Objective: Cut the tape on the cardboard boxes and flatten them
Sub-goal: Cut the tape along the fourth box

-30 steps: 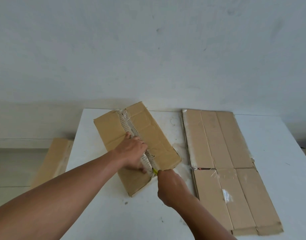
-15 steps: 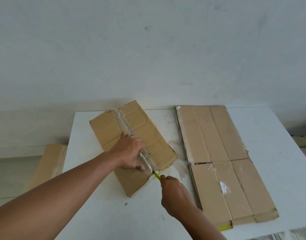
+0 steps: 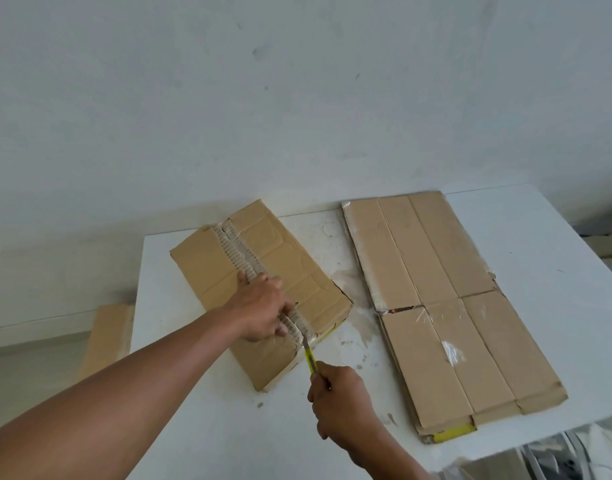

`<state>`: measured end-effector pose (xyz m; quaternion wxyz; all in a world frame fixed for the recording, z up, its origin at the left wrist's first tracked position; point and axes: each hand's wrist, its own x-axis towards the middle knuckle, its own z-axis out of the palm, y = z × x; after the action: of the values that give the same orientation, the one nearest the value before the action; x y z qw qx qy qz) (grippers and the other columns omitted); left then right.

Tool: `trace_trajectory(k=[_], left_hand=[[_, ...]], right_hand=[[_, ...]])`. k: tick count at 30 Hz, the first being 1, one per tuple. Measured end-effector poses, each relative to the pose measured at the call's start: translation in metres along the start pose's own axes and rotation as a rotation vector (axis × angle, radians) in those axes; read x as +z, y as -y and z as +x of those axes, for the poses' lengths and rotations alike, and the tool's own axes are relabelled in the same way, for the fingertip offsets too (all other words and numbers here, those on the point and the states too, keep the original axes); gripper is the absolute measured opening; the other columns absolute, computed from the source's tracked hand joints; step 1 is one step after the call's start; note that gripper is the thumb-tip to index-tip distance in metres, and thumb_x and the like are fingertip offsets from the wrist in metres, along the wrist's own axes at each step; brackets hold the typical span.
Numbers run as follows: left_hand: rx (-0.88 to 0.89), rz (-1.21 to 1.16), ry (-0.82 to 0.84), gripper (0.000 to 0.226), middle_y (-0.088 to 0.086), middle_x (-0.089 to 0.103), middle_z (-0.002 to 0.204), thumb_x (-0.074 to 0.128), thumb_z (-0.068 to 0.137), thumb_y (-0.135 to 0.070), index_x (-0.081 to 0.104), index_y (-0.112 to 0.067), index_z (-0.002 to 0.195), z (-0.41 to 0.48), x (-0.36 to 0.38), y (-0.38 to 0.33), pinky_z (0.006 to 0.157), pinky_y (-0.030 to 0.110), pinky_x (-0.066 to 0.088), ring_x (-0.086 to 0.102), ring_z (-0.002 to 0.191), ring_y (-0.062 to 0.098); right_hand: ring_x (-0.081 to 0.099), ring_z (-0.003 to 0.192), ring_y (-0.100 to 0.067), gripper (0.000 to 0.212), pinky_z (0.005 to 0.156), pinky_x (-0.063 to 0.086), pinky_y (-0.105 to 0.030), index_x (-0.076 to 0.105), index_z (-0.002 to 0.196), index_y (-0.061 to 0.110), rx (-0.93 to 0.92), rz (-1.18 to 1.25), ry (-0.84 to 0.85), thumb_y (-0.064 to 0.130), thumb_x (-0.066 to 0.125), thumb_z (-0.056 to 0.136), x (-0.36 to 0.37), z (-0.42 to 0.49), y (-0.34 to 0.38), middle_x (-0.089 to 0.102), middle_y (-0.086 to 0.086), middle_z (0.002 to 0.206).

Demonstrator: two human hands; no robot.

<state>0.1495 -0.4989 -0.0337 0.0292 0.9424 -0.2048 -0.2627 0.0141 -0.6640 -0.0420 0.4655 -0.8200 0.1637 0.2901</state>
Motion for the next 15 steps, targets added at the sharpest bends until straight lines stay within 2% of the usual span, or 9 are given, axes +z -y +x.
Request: trace_trajectory(k=[2, 4, 6, 7, 9, 12, 13, 15], left_hand=[[0.012, -0.034, -0.01, 0.026, -0.008, 0.043, 0.11, 0.072, 0.085, -0.052, 0.068, -0.035, 0.104, -0.001, -0.002, -0.003, 0.119, 0.063, 0.009, 0.039, 0.13, 0.023], [0.025, -0.075, -0.032, 0.024, -0.011, 0.041, 0.102, 0.074, 0.084, -0.05, 0.068, -0.033, 0.099, -0.002, -0.005, -0.005, 0.119, 0.062, 0.009, 0.044, 0.125, 0.02], [0.025, -0.151, -0.062, 0.023, -0.013, 0.042, 0.097, 0.077, 0.082, -0.047, 0.069, -0.029, 0.095, -0.005, -0.009, -0.005, 0.12, 0.06, 0.004, 0.048, 0.12, 0.017], [0.024, -0.185, -0.07, 0.023, -0.015, 0.043, 0.095, 0.078, 0.081, -0.047, 0.068, -0.029, 0.092, -0.007, -0.012, -0.005, 0.121, 0.06, 0.003, 0.05, 0.118, 0.016], [0.013, -0.194, -0.074, 0.03, -0.017, 0.047, 0.093, 0.076, 0.079, -0.057, 0.065, -0.03, 0.082, -0.01, -0.019, -0.004, 0.121, 0.059, 0.006, 0.054, 0.111, 0.015], [-0.076, -0.131, -0.052, 0.056, -0.009, 0.065, 0.083, 0.052, 0.085, -0.077, 0.065, -0.025, 0.068, -0.012, -0.031, 0.0, 0.118, 0.063, 0.009, 0.063, 0.097, 0.016], [-0.116, -0.081, -0.045, 0.057, -0.004, 0.068, 0.082, 0.048, 0.09, -0.073, 0.067, -0.024, 0.071, -0.011, -0.034, 0.0, 0.119, 0.064, 0.009, 0.065, 0.097, 0.019], [-0.165, 0.099, -0.049, 0.035, 0.0, 0.067, 0.085, 0.056, 0.098, -0.049, 0.068, -0.022, 0.08, -0.009, -0.038, -0.006, 0.119, 0.067, 0.01, 0.065, 0.094, 0.023]], right_hand=[[0.044, 0.039, -0.016, 0.031, 0.045, 0.049, -0.031, 0.046, 0.069, 0.01, -0.008, 0.01, 0.004, 0.013, 0.036, 0.098, 0.002, 0.0, 0.001, 0.05, -0.005, 0.068], [0.045, 0.036, -0.014, 0.03, 0.047, 0.05, -0.036, 0.047, 0.071, 0.01, -0.017, -0.023, 0.008, 0.014, 0.034, 0.098, 0.006, 0.002, 0.002, 0.048, -0.006, 0.067], [0.046, 0.04, -0.016, 0.027, 0.047, 0.048, -0.037, 0.056, 0.084, 0.01, -0.072, -0.118, -0.021, 0.015, 0.034, 0.098, 0.013, 0.007, 0.002, 0.047, -0.004, 0.065], [0.046, 0.045, -0.016, 0.026, 0.048, 0.044, -0.035, 0.06, 0.098, 0.011, -0.128, -0.214, -0.055, 0.016, 0.035, 0.099, 0.017, 0.01, 0.002, 0.048, -0.002, 0.067], [0.045, 0.061, -0.018, 0.028, 0.055, 0.037, -0.03, 0.055, 0.122, 0.014, -0.229, -0.465, -0.127, 0.013, 0.039, 0.099, 0.018, 0.012, 0.001, 0.049, -0.001, 0.08], [0.052, 0.084, -0.022, 0.053, 0.061, 0.036, -0.031, 0.047, 0.137, 0.021, -0.294, -0.745, -0.264, 0.001, 0.048, 0.088, 0.009, 0.008, -0.002, 0.052, -0.002, 0.1], [0.054, 0.086, -0.022, 0.056, 0.059, 0.035, -0.031, 0.05, 0.137, 0.022, -0.323, -0.791, -0.301, 0.0, 0.051, 0.085, 0.005, 0.008, -0.006, 0.054, -0.001, 0.098], [0.056, 0.081, -0.022, 0.055, 0.056, 0.035, -0.03, 0.061, 0.13, 0.023, -0.355, -0.827, -0.32, 0.001, 0.057, 0.081, -0.004, 0.012, -0.015, 0.055, 0.001, 0.089]])
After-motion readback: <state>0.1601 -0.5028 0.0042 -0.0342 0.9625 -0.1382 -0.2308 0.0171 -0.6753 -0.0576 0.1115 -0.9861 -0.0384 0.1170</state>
